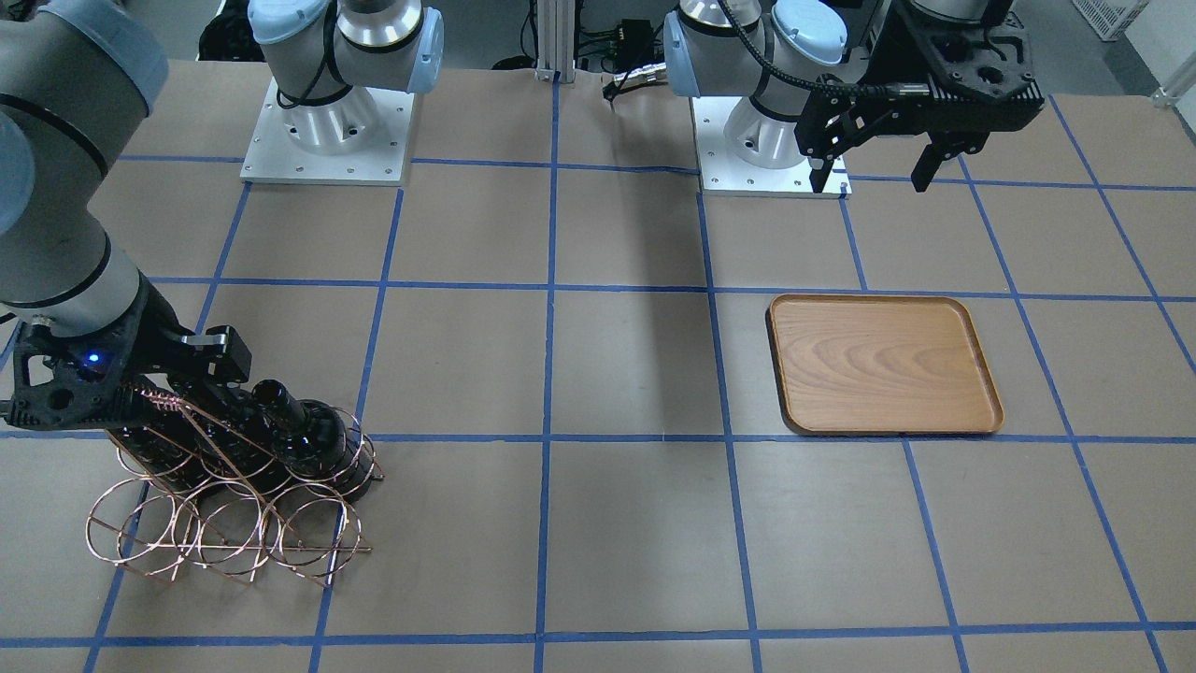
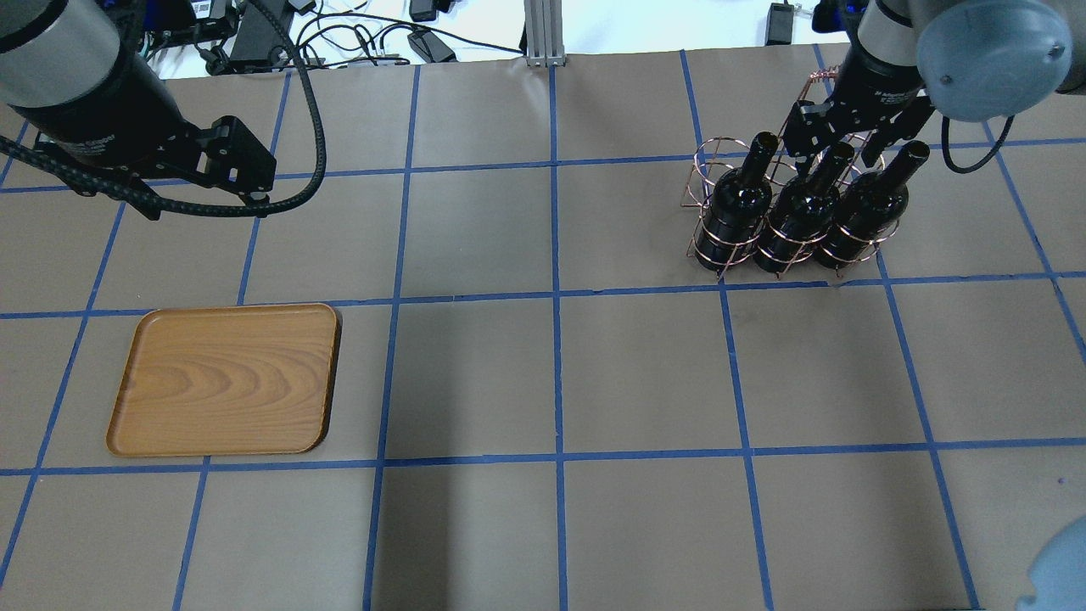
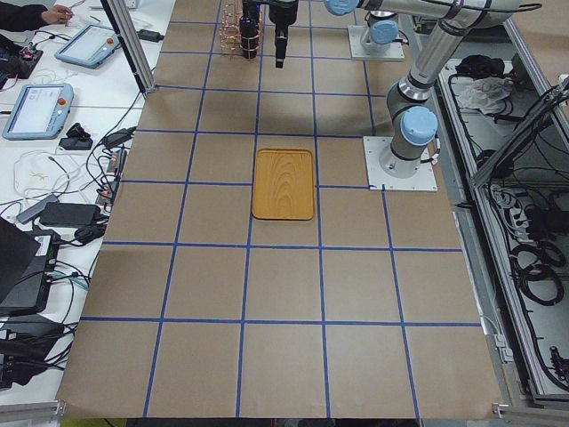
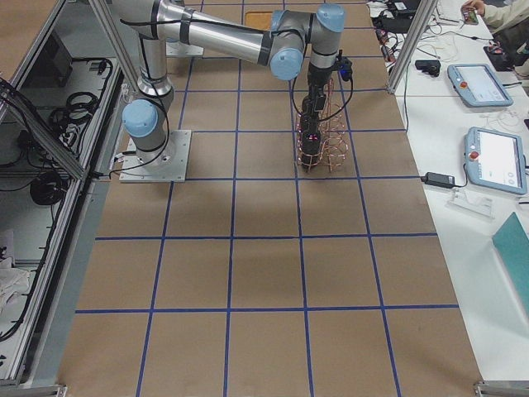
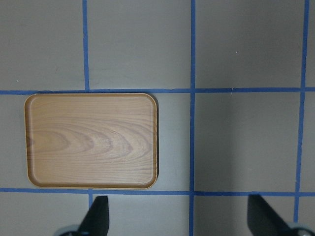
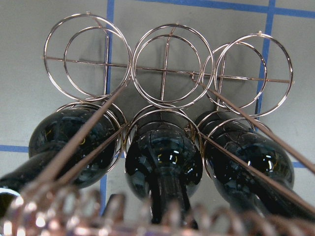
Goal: Take wine from basket and place on tray
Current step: 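Close the right gripper on the neck of the middle dark bottle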
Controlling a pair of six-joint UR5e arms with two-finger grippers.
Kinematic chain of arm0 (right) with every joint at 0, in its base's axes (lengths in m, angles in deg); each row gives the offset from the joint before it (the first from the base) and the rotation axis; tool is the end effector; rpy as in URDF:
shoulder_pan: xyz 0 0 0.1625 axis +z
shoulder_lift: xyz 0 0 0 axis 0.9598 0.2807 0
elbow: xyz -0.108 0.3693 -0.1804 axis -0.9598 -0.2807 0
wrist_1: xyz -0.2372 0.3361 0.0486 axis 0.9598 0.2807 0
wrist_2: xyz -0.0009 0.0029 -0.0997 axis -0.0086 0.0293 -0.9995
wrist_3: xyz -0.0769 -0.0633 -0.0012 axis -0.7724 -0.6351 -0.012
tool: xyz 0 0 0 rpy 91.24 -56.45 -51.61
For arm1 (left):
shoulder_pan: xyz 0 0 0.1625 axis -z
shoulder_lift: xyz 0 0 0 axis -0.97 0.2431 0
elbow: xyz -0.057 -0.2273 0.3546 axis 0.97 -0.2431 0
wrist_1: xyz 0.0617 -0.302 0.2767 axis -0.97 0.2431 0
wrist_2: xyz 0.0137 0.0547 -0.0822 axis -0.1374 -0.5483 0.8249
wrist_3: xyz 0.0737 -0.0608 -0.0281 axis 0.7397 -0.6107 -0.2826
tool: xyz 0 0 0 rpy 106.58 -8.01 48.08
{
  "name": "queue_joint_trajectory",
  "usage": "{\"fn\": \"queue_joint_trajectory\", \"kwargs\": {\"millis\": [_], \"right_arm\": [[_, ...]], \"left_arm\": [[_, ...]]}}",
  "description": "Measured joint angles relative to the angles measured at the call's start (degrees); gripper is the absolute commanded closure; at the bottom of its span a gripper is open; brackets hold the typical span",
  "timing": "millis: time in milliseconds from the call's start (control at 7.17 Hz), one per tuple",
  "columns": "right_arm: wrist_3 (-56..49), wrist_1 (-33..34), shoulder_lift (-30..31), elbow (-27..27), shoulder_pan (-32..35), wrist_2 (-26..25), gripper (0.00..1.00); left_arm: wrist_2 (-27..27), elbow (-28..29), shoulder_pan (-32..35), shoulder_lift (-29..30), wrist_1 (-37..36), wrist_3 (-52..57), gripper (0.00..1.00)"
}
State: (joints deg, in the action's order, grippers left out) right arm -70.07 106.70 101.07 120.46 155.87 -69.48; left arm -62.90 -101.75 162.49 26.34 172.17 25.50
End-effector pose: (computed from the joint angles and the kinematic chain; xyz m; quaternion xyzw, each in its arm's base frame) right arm 0.0480 -0.5966 0.3903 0.0366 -0.9990 -0.0120 0.0211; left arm -0.1014 -0.4501 0.5404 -0.0033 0.9990 -0.0347 0.0274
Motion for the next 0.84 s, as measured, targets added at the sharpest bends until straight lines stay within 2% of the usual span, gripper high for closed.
{"fn": "queue_joint_trajectory", "kwargs": {"millis": [140, 279, 419, 558, 698, 837], "right_arm": [[1.19, -1.38, 0.04, 0.0, 0.0, -0.03, 0.6], [1.57, -1.97, 0.04, -0.02, 0.0, -0.06, 0.79], [1.26, -1.49, -0.03, -0.16, 0.0, -0.01, 0.76], [0.72, -0.15, -0.12, -0.33, 0.0, 0.16, 0.8], [0.16, 0.9, -0.25, -0.35, -0.01, 0.29, 1.0], [-0.04, 1.32, -0.37, -0.39, -0.02, 0.39, 1.0]], "left_arm": [[0.0, 0.0, -0.03, 0.0, -0.04, 0.0, 0.0], [0.0, 0.0, -0.04, 0.0, -0.06, 0.0, 0.0], [0.0, 0.0, -0.02, 0.0, -0.06, 0.0, 0.0], [0.0, 0.0, -0.02, 0.0, -0.07, 0.0, 0.0], [0.0, 0.0, -0.04, 0.0, -0.07, 0.0, 0.0], [0.0, 0.0, -0.06, 0.0, -0.07, 0.0, 0.0]]}}
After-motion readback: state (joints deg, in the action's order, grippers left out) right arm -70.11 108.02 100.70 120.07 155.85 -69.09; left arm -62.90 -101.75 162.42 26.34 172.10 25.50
